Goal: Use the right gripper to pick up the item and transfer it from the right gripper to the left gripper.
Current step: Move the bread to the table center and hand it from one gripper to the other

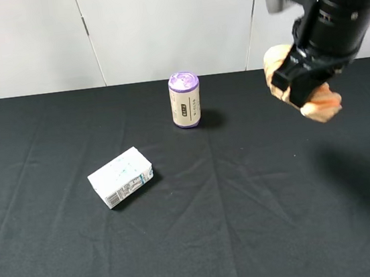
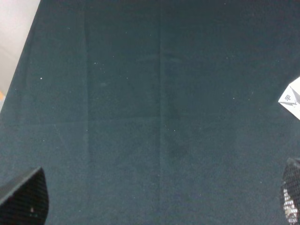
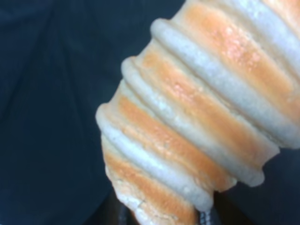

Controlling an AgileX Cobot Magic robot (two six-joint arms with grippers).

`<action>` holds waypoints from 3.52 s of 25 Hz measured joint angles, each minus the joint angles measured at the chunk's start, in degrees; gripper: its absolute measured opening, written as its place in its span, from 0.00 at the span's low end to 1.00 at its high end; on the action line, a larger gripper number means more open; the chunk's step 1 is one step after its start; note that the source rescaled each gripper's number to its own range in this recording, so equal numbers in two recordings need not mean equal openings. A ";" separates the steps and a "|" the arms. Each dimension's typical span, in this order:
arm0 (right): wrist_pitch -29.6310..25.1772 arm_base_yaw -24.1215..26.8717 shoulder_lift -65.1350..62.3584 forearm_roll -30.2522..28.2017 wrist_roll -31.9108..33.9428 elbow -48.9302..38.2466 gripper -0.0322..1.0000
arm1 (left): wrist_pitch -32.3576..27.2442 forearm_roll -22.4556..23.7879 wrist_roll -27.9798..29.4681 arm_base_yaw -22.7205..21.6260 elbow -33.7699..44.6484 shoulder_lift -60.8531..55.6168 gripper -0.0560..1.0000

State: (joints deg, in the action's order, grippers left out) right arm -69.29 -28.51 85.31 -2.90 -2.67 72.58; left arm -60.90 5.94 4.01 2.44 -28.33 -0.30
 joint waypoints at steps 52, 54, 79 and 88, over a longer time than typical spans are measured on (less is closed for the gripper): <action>-0.25 -25.18 0.00 -3.78 -23.29 2.12 0.03 | 1.75 -48.92 -21.82 0.00 -8.02 38.57 0.99; -0.25 -25.18 0.00 -2.61 -23.29 2.12 0.03 | 2.41 -52.18 -24.74 0.00 -8.02 41.48 0.99; 0.18 -25.18 0.00 6.24 -24.62 2.12 0.03 | 12.09 -85.78 -48.89 11.25 -8.02 68.18 0.99; 0.18 -25.18 0.00 6.24 -24.62 2.12 0.03 | 15.77 -100.21 -58.13 19.90 -8.06 77.41 0.99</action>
State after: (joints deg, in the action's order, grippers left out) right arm -69.10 -53.69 85.31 3.35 -27.30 74.69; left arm -45.14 -94.27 -54.12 22.35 -36.39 77.11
